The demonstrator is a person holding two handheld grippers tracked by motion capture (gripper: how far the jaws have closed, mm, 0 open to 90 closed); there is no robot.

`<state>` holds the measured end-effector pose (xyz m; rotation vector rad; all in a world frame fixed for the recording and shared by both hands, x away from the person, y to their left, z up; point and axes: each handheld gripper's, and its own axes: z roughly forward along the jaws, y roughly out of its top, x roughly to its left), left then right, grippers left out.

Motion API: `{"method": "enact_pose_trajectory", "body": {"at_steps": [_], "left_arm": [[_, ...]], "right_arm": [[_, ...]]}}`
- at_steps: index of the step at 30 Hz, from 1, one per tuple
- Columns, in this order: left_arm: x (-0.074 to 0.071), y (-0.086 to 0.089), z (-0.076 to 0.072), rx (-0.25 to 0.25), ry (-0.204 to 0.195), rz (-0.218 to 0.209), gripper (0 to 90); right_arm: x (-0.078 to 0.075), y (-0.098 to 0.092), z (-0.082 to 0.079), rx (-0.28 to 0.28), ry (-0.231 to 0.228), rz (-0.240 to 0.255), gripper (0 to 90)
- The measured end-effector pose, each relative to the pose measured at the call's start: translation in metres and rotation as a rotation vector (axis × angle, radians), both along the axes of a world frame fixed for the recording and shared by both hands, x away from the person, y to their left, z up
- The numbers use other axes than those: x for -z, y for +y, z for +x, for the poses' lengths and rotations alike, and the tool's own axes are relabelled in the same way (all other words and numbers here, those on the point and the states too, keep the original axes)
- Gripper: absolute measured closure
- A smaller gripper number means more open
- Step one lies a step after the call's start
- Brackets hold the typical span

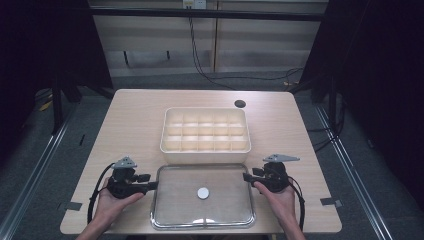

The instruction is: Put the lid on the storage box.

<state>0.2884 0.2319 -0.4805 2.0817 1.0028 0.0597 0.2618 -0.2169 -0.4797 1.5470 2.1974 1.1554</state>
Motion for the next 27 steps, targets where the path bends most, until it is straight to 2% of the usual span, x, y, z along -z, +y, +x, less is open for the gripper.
{"method": "enact_pose_trajectory", "body": {"at_steps": [1, 2, 6, 8, 10, 12, 18, 21, 27], "left_arm": [[0.004, -0.001, -0.001, -0.002, 0.026, 0.001, 52.4], [0.006, -0.003, -0.002, 0.003, 0.018, 0.018, 53.2], [0.008, -0.004, -0.002, 0.008, 0.013, 0.035, 54.6], [0.01, -0.005, -0.002, 0.018, 0.025, 0.037, 55.0], [0.01, -0.005, -0.001, 0.017, 0.025, 0.041, 55.6], [0.01, -0.005, -0.001, 0.017, 0.029, 0.048, 56.0], [0.01, -0.007, -0.002, 0.034, 0.037, 0.052, 59.0], [0.011, -0.008, -0.003, 0.045, 0.042, 0.064, 59.0], [0.012, -0.01, -0.003, 0.056, 0.039, 0.065, 59.1]], "right_arm": [[0.002, 0.0, 0.0, -0.002, 0.0, -0.012, 51.3], [0.004, 0.0, 0.001, -0.007, 0.007, -0.021, 51.5], [0.009, 0.001, 0.001, 0.006, 0.021, -0.044, 52.1], [0.01, 0.001, 0.001, 0.012, 0.015, -0.056, 52.1], [0.012, 0.0, 0.002, 0.007, 0.016, -0.042, 51.9], [0.013, 0.0, 0.001, 0.009, 0.018, -0.059, 51.0], [0.015, 0.0, 0.0, 0.017, 0.024, -0.037, 48.5], [0.017, 0.004, -0.001, 0.007, 0.029, -0.046, 48.4], [0.019, 0.008, -0.004, 0.027, 0.029, -0.057, 48.2]]}}
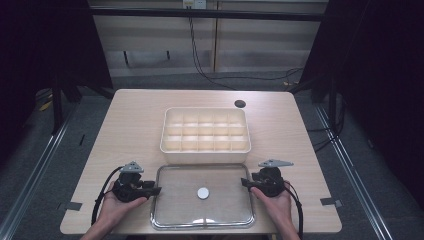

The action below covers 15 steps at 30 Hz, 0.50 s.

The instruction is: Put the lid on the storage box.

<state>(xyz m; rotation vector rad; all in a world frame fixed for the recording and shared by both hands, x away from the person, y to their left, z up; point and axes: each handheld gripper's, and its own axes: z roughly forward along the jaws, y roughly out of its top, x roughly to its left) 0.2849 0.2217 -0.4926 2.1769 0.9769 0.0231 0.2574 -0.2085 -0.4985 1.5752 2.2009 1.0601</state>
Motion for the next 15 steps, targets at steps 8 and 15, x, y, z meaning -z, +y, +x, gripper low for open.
{"method": "enact_pose_trajectory", "body": {"at_steps": [8, 15], "left_arm": [[0.0004, -0.0003, 0.0001, 0.011, 0.007, -0.008, 61.0], [0.0005, -0.0005, -0.0003, 0.011, 0.004, -0.006, 61.1]], "right_arm": [[0.0024, 0.0024, -0.0003, -0.003, -0.017, 0.028, 49.0], [0.0054, -0.0052, 0.0019, 0.045, 0.005, 0.138, 52.4]]}}
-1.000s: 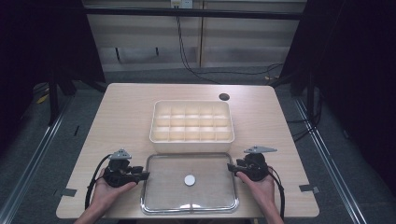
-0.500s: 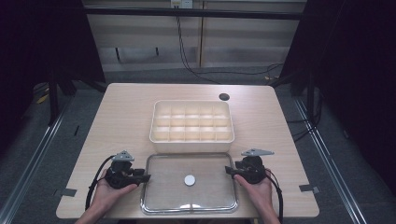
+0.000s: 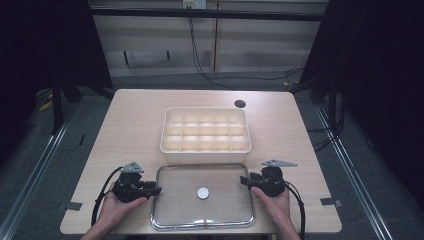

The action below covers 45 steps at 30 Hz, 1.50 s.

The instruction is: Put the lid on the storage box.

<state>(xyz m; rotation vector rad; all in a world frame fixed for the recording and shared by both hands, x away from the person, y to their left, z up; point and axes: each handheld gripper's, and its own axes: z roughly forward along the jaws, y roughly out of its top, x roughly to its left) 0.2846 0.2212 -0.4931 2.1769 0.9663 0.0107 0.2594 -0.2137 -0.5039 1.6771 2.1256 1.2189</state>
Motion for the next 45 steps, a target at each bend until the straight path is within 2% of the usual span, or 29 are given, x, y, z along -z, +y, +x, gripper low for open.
{"method": "enact_pose_trajectory", "body": {"at_steps": [5, 11, 14, 21, 28, 30, 31, 32, 33, 35, 40, 44, 45], "left_arm": [[0.0, 0.0, 0.0, -0.003, -0.006, 0.009, 62.0], [0.0, 0.002, 0.0, 0.003, 0.015, -0.009, 61.8], [0.0, 0.002, 0.0, 0.001, 0.013, -0.006, 61.8], [0.0, 0.003, -0.001, 0.01, 0.015, -0.005, 61.8], [-0.001, 0.004, -0.001, 0.007, 0.019, -0.003, 62.4], [0.0, 0.005, -0.001, -0.002, 0.026, -0.014, 62.7], [0.0, 0.005, -0.001, -0.006, 0.028, -0.019, 62.7], [0.0, 0.005, -0.001, -0.004, 0.027, -0.023, 63.0], [0.001, 0.005, -0.001, 0.001, 0.028, -0.024, 63.0], [0.001, 0.006, -0.001, -0.011, 0.034, -0.036, 63.2], [0.002, 0.008, 0.0, -0.014, 0.043, -0.054, 63.2], [0.003, 0.008, 0.0, -0.021, 0.034, -0.058, 62.8], [0.003, 0.009, 0.001, -0.018, 0.035, -0.056, 62.8]], "right_arm": [[0.004, -0.012, 0.001, 0.052, 0.057, 0.145, 58.7], [0.005, -0.02, 0.0, 0.081, 0.075, 0.253, 59.4], [0.005, -0.02, 0.0, 0.081, 0.083, 0.262, 59.1], [0.005, -0.025, -0.002, 0.091, 0.102, 0.345, 60.1], [0.004, -0.026, -0.004, 0.091, 0.12, 0.38, 59.2], [0.004, -0.026, -0.005, 0.092, 0.13, 0.398, 59.2], [0.005, -0.026, -0.005, 0.091, 0.134, 0.417, 60.2], [0.007, -0.026, -0.006, 0.081, 0.143, 0.457, 63.1], [0.008, -0.025, -0.006, 0.061, 0.154, 0.468, 63.8], [0.006, -0.022, -0.007, 0.068, 0.143, 0.438, 62.5], [0.005, -0.024, -0.005, 0.035, 0.134, 0.438, 65.7], [0.002, -0.024, -0.004, -0.052, 0.114, 0.468, 69.5], [0.001, -0.023, -0.004, -0.054, 0.109, 0.452, 69.5]]}}
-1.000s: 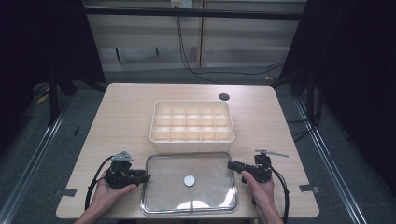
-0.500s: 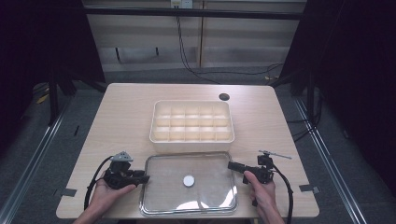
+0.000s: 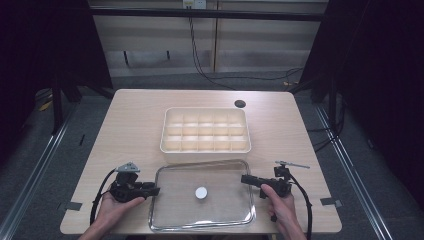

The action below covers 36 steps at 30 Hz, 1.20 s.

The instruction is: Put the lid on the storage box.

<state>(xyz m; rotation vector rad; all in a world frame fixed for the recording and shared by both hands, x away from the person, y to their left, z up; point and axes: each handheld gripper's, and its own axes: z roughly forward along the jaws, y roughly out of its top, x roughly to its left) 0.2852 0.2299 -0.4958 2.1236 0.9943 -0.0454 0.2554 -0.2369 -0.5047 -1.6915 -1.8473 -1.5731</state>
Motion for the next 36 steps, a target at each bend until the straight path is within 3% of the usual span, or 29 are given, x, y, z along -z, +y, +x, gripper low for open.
{"method": "enact_pose_trajectory", "body": {"at_steps": [7, 13, 17, 19, 25, 29, 31, 36], "left_arm": [[0.0, 0.001, 0.001, 0.001, 0.002, -0.007, 61.1], [0.0, 0.002, 0.002, -0.006, 0.013, -0.02, 59.1], [0.0, 0.003, 0.002, -0.021, 0.009, -0.01, 54.2], [0.0, 0.004, 0.002, -0.025, 0.023, -0.033, 49.7], [0.0, 0.003, 0.002, -0.017, 0.029, -0.046, 44.3], [0.002, 0.003, 0.003, -0.005, 0.051, -0.072, 44.9], [0.002, 0.002, 0.003, -0.007, 0.054, -0.079, 44.9], [0.001, 0.003, 0.004, -0.013, 0.055, -0.112, 47.7]], "right_arm": [[0.002, 0.0, 0.004, -0.047, 0.018, -0.023, 68.3], [0.001, -0.002, 0.003, -0.055, 0.004, 0.019, 72.6], [-0.002, -0.003, 0.001, -0.068, 0.005, 0.004, 73.9], [-0.003, -0.003, 0.0, -0.066, -0.01, 0.013, 74.9], [-0.006, -0.003, -0.002, -0.068, -0.019, 0.015, 75.5], [-0.008, -0.002, -0.002, -0.071, -0.036, 0.012, 75.2], [-0.008, -0.001, -0.002, -0.068, -0.041, -0.012, 74.4], [-0.007, -0.001, -0.002, -0.059, -0.027, -0.041, 73.7]]}}
